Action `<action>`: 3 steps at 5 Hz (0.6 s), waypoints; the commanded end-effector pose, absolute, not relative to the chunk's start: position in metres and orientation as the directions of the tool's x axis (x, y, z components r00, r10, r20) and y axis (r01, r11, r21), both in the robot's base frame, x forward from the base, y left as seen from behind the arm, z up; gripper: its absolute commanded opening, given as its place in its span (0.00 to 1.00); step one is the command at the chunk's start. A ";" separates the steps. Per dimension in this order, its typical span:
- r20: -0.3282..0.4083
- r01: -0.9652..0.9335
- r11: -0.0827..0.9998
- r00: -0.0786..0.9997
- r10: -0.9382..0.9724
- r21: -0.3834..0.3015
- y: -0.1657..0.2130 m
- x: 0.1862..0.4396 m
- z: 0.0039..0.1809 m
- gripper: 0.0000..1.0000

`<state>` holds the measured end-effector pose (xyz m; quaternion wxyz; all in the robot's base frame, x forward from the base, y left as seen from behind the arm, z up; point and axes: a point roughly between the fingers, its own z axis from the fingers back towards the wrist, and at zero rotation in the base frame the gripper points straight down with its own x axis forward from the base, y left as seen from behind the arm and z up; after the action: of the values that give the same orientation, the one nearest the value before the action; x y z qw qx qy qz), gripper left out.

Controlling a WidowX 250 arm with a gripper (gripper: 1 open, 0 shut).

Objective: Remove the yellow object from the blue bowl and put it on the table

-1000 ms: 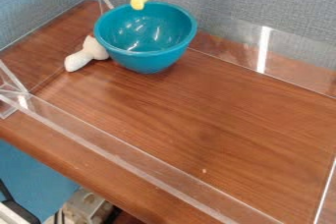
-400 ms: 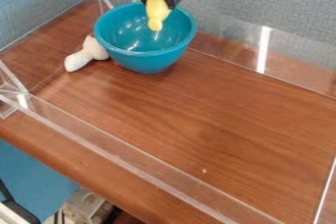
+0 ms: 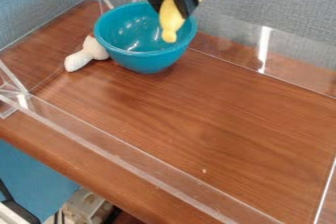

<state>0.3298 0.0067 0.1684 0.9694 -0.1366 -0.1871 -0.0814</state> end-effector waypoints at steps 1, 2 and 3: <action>0.464 0.263 0.944 0.874 -0.145 -0.200 -0.008 0.323 0.188 0.00; 0.468 0.316 0.927 0.862 -0.192 -0.200 -0.035 0.313 0.187 0.00; 0.444 0.392 0.900 0.852 -0.277 -0.191 -0.078 0.298 0.173 0.00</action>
<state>0.2981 -0.0821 0.1525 0.9583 -0.1446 -0.1716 -0.1769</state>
